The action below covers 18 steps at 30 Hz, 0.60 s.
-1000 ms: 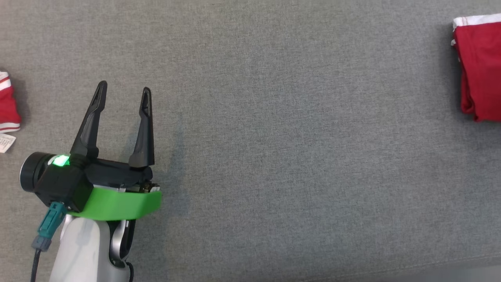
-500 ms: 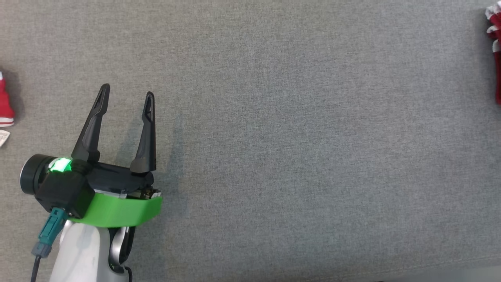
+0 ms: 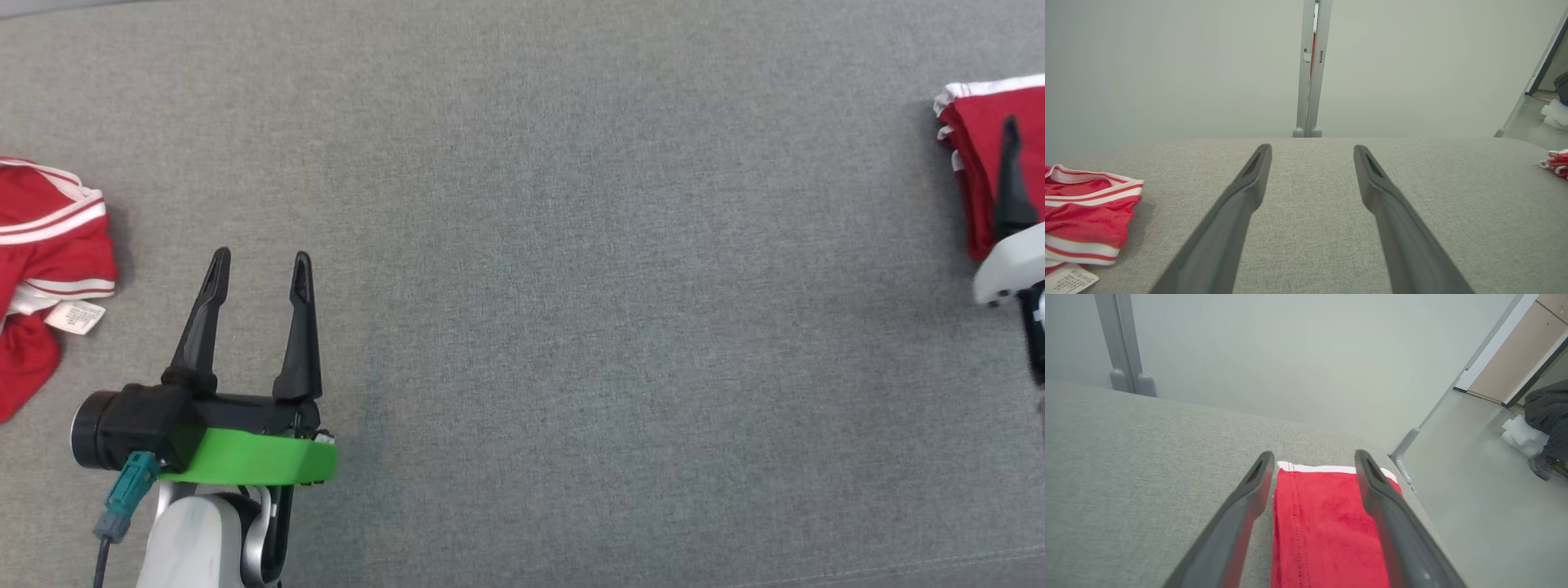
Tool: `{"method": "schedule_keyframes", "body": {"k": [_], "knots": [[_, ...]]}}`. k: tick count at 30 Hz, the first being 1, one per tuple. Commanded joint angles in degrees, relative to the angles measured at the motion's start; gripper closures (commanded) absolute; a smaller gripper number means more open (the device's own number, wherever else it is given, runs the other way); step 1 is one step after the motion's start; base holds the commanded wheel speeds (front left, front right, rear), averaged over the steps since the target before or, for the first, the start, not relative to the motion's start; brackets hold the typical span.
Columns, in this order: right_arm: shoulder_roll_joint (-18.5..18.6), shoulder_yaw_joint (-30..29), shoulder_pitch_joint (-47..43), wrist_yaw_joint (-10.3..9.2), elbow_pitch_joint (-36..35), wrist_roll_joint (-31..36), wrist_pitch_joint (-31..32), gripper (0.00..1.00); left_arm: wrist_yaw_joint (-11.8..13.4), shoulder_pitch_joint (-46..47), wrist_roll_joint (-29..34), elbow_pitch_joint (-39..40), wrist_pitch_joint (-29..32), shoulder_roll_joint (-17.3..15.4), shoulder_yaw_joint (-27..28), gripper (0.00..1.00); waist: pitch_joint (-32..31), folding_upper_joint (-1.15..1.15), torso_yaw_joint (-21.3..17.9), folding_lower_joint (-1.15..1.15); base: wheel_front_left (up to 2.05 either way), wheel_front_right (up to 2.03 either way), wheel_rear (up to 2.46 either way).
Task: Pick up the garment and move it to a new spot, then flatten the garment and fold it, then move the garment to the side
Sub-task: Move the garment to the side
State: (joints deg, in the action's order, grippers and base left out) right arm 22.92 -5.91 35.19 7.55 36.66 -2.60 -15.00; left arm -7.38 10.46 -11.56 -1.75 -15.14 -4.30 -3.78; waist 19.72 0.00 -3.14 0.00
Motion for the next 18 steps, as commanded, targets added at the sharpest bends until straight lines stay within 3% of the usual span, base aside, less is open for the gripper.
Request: {"method": "schedule_keyframes", "body": {"k": [1, 10, 18], "knots": [[-1.9, 0.3, -2.9, -0.12, -2.5, -2.0, -0.2, 0.0, -0.2, -1.2, -0.1, -1.0, 0.0, 0.3, 0.6, 0.0, -5.5, 0.0, 0.6, 0.0, 0.0, 0.0, 0.0], [-8.3, 4.0, -16.9, -0.12, -15.1, -9.1, -0.2, 0.0, -0.2, -4.0, 0.2, -7.3, 0.0, 1.2, 3.4, 0.0, -13.2, 0.0, 2.0, 0.0, 0.0, 0.0, 0.0], [-12.5, 5.2, -24.8, -0.12, -18.3, -10.1, -0.2, 0.0, -0.2, -6.6, -0.4, -11.0, 0.0, 1.4, 4.1, 0.0, -16.9, 0.0, 2.9, 0.0, 0.0, 0.0, 0.0]]}}
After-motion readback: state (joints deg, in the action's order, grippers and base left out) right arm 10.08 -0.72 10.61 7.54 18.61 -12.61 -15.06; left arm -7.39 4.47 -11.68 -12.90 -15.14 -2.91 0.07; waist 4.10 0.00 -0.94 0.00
